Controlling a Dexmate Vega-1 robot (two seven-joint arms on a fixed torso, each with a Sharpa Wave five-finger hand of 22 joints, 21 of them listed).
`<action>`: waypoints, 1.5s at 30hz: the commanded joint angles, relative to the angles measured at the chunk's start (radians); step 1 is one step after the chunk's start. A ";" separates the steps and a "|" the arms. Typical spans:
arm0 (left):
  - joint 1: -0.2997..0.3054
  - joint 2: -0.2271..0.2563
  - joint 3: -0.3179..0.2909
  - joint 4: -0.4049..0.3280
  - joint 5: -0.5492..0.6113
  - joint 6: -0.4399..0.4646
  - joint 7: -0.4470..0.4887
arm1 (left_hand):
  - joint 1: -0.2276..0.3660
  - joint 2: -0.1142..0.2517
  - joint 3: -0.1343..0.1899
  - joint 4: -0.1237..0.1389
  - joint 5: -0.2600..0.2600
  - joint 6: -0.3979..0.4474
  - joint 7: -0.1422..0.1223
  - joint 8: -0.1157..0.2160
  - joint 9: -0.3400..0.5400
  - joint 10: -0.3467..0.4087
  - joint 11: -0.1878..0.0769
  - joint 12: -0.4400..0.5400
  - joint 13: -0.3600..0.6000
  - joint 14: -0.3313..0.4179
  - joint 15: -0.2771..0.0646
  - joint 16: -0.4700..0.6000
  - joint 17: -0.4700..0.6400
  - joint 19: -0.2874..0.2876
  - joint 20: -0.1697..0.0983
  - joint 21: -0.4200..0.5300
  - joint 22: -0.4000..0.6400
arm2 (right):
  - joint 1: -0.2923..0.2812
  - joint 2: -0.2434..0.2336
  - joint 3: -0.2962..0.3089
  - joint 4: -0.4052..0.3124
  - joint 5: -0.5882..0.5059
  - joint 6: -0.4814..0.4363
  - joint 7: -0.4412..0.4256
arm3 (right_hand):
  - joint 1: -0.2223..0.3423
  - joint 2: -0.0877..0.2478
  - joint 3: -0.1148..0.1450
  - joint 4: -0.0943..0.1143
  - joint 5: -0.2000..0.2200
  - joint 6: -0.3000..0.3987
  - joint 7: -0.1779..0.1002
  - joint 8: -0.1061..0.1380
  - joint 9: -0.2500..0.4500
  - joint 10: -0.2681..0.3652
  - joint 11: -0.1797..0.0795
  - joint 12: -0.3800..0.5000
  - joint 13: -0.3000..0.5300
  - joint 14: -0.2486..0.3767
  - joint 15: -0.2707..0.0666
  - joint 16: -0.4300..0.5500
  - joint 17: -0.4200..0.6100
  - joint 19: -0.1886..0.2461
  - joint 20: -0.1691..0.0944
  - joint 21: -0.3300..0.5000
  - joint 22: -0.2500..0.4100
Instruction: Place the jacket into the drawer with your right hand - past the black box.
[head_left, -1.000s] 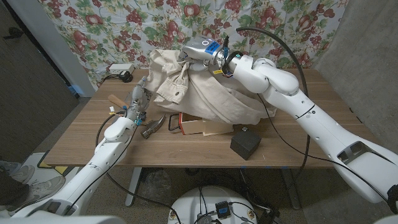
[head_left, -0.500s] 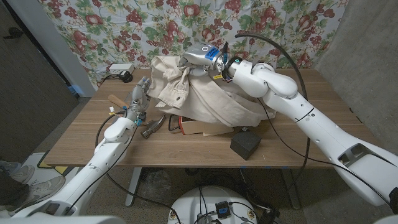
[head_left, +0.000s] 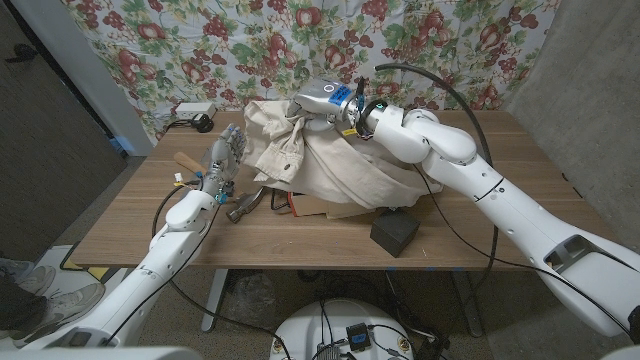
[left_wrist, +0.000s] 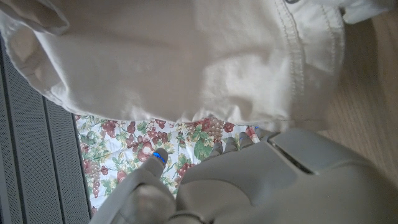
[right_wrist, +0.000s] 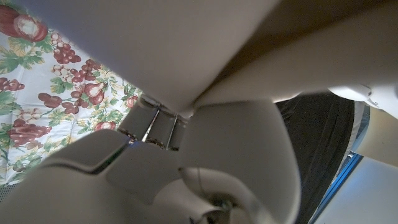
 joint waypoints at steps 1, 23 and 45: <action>0.018 0.007 -0.009 -0.018 -0.002 0.000 0.005 | 0.001 0.127 0.005 0.001 -0.002 -0.128 -0.001 0.003 0.004 -0.134 0.003 0.000 0.006 -0.128 0.003 0.001 0.001 -0.015 0.002 -0.002 0.005 | -0.004 0.007 -0.015 0.012 -0.008 0.004 -0.005 | 0.104 0.107 0.001 0.004 0.005 0.020 0.016 -0.001 0.004 0.001 -0.002 -0.003 0.006 0.093 -0.157 -0.003 0.003 -0.054 -0.153 0.009 -0.001; 0.030 0.007 -0.020 -0.019 -0.008 -0.006 0.003 | 0.001 0.127 0.005 0.001 -0.001 -0.127 -0.001 0.003 0.004 -0.133 0.003 0.000 0.006 -0.128 0.004 0.001 0.001 -0.014 0.002 -0.003 0.005 | 0.024 0.027 -0.052 0.053 -0.035 -0.032 0.028 | 0.099 0.124 0.007 0.011 -0.007 -0.035 -0.002 -0.020 0.021 -0.032 -0.003 -0.027 0.015 0.063 -0.157 -0.029 0.005 -0.086 -0.152 0.018 -0.022; 0.007 -0.002 -0.010 0.007 -0.005 -0.009 -0.007 | 0.001 0.126 0.004 0.001 -0.002 -0.127 -0.002 0.003 0.004 -0.134 0.002 0.000 0.005 -0.128 0.002 0.001 0.002 -0.013 0.003 -0.004 0.005 | 0.039 -0.005 -0.081 -0.003 -0.116 -0.073 0.083 | -0.002 0.077 -0.007 0.025 -0.012 -0.291 -0.062 -0.065 -0.023 -0.191 -0.039 -0.172 -0.107 -0.042 -0.176 -0.287 -0.243 -0.337 -0.105 -0.026 -0.088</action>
